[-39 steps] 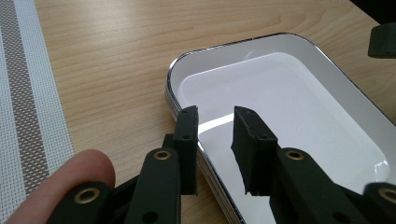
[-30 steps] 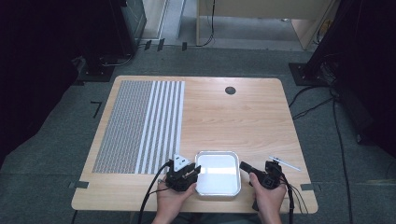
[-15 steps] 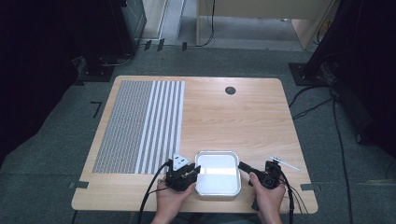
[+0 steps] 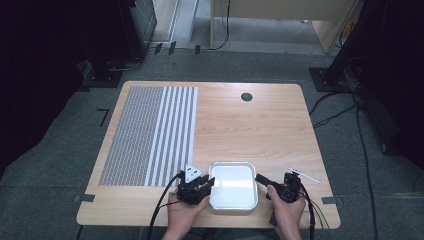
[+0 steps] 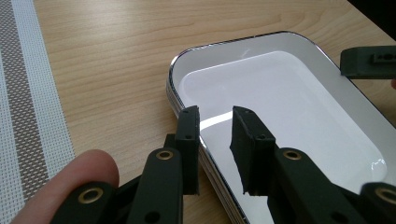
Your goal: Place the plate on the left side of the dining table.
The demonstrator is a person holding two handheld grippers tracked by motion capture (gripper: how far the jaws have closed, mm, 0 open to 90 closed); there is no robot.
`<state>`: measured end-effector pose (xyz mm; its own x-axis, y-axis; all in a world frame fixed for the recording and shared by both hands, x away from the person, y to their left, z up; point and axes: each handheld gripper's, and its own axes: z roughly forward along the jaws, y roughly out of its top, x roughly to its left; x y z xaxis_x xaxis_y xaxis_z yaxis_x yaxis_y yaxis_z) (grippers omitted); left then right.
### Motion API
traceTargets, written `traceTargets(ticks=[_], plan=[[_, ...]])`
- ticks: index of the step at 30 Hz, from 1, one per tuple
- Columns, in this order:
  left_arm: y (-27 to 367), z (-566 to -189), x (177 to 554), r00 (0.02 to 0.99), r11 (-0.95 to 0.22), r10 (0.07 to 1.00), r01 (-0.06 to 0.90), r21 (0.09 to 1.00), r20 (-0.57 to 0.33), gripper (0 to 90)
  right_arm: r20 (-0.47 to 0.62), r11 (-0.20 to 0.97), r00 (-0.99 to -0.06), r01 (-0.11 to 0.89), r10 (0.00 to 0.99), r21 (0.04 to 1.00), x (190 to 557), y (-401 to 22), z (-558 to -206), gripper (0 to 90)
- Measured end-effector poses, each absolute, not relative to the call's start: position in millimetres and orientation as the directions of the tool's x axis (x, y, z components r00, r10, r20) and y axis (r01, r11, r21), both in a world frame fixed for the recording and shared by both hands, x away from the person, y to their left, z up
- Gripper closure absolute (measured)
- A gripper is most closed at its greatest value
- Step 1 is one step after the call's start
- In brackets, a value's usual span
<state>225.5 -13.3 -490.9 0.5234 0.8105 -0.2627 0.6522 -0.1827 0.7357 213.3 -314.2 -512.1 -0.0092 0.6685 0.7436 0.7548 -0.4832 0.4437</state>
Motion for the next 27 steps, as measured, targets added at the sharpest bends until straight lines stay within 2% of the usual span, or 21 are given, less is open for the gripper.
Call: traceTargets(ticks=[6,14,18,20,21,23,27], plan=[[-13.9,-492.4,226.5,0.53,-0.19,0.805,0.655,0.731,-0.266,72.4,0.756,-0.493,-0.025,0.744,0.654,0.451,208.5,-316.1,-505.5,89.4],[-13.1,-492.8,227.5,0.534,-0.191,0.801,0.656,0.73,-0.271,72.5,0.7,-0.45,-0.037,0.742,0.713,0.497,207.3,-309.0,-506.4,87.1],[-12.8,-493.0,227.7,0.535,-0.191,0.8,0.655,0.731,-0.271,72.5,0.589,-0.374,-0.063,0.717,0.805,0.588,204.0,-296.4,-501.5,87.4],[-12.8,-493.0,227.7,0.535,-0.192,0.801,0.655,0.731,-0.269,72.5,0.563,-0.355,-0.066,0.713,0.824,0.604,203.4,-293.4,-500.8,87.4],[-12.9,-493.0,227.6,0.534,-0.191,0.802,0.655,0.731,-0.268,72.4,0.509,-0.32,-0.069,0.704,0.858,0.634,202.2,-287.4,-500.5,87.5],[-13.0,-495.9,228.4,0.531,-0.203,0.807,0.662,0.722,-0.259,71.9,0.468,-0.298,-0.062,0.695,0.882,0.654,201.1,-282.3,-500.1,88.1],[-12.4,-498.9,228.0,0.526,-0.202,0.811,0.665,0.719,-0.258,72.2,0.447,-0.302,-0.038,0.684,0.894,0.664,199.6,-277.8,-499.4,89.2]])
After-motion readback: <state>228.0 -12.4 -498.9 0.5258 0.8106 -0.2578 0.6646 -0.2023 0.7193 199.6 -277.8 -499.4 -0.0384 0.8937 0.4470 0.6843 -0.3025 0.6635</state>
